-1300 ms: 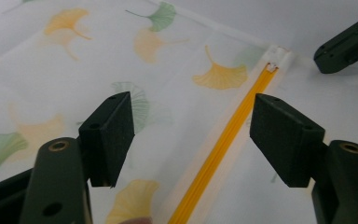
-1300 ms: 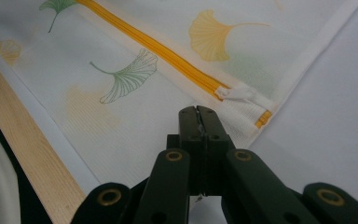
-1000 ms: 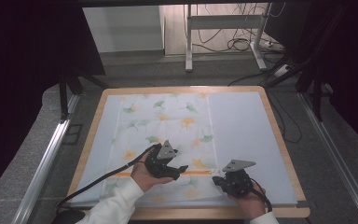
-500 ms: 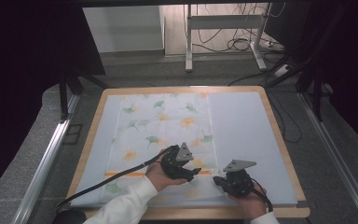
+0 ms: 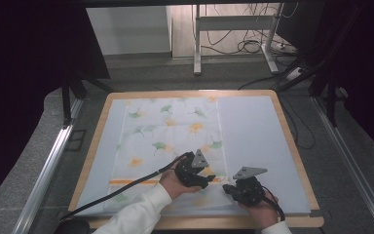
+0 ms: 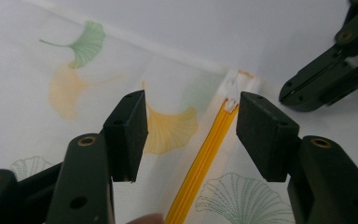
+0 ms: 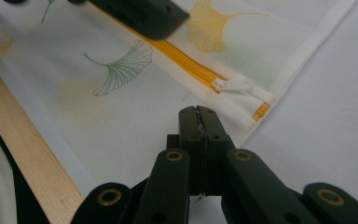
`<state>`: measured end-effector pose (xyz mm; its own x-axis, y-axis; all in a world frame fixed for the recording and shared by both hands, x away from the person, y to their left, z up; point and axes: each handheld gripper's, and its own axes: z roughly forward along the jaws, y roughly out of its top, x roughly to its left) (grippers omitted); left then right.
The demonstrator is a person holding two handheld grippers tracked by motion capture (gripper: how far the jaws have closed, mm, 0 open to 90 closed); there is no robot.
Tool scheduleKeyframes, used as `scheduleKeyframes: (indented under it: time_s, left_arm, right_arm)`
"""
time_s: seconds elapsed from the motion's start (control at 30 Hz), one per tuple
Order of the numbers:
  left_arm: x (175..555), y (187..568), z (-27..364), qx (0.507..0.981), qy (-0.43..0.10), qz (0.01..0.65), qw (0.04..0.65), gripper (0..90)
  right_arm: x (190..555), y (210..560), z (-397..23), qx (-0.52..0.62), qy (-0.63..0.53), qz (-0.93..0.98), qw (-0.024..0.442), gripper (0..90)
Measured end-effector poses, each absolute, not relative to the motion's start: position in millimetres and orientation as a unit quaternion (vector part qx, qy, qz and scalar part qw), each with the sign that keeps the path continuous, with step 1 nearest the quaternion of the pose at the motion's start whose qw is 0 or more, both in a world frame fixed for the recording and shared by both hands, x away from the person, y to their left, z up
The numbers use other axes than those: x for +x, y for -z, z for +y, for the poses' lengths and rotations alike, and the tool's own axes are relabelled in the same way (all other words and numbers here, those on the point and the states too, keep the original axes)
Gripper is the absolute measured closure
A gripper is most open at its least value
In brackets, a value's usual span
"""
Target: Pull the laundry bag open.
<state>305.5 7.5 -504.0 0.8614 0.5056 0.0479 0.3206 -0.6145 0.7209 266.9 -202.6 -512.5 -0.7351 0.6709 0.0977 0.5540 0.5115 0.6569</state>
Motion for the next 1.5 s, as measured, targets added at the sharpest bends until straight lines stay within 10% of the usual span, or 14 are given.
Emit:
scheduleKeyframes:
  time_s: [1.13,1.5]
  left_arm:
    - [324,525,-31,0.907,-0.059,0.213,0.359,53.5]
    - [327,523,-31,0.904,-0.029,0.221,0.364,75.4]
  right_arm:
    - [268,515,-203,0.36,-0.332,0.869,0.075,89.1]
    - [269,516,-203,0.357,-0.33,0.871,0.075,89.1]
